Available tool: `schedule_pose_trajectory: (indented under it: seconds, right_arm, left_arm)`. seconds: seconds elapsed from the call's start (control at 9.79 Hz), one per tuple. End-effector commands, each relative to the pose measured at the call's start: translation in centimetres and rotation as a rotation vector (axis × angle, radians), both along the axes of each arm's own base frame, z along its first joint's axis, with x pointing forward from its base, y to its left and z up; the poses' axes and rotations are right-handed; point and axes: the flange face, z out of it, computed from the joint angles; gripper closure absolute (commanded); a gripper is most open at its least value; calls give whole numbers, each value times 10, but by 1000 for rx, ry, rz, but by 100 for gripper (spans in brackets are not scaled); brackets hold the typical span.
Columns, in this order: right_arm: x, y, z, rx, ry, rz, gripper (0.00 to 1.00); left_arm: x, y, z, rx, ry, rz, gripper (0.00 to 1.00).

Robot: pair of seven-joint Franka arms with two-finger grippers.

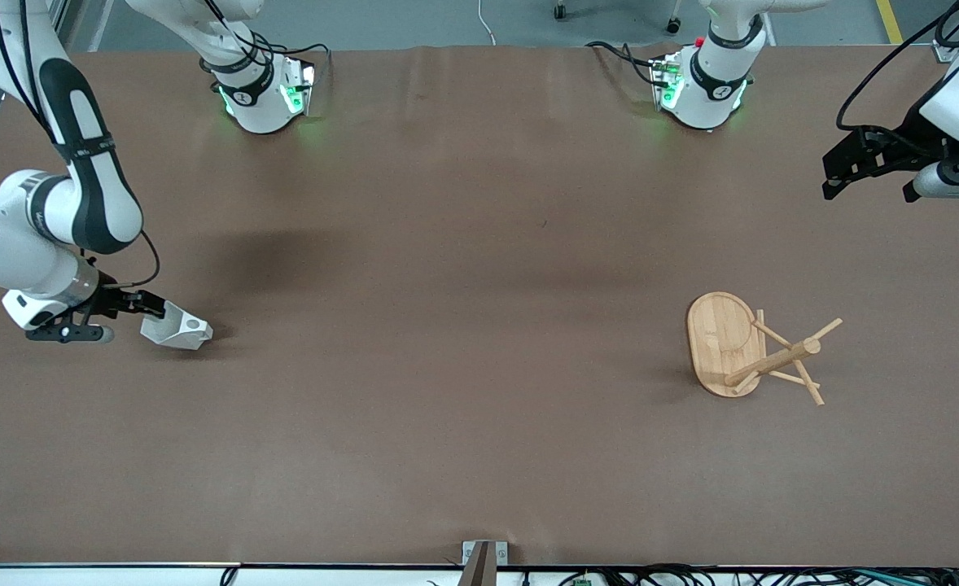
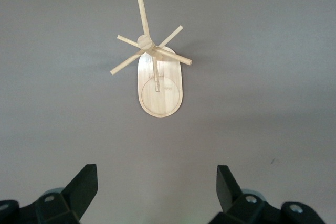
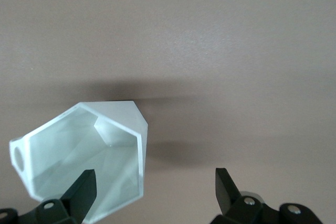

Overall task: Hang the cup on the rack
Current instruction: 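Reach the right gripper down to the white cup, then close the right gripper on the white cup and lift it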

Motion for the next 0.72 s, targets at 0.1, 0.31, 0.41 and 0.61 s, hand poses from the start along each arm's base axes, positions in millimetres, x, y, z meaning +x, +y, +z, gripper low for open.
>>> schedule_pose_trajectory:
  seconds: [0.1, 0.31, 0.41, 0.61]
  right_arm:
    - [4, 3, -9, 12, -6, 8, 7]
    - [9, 2, -16, 12, 1, 27, 24]
    - [9, 3, -16, 13, 0, 27, 28]
    - [10, 3, -16, 29, -6, 7, 43]
  left_arm:
    - [4, -5, -13, 4, 39, -7, 0]
    - [5, -6, -14, 3, 40, -7, 0]
    - [6, -6, -16, 3, 43, -5, 0]
    - [6, -6, -15, 3, 42, -7, 0]
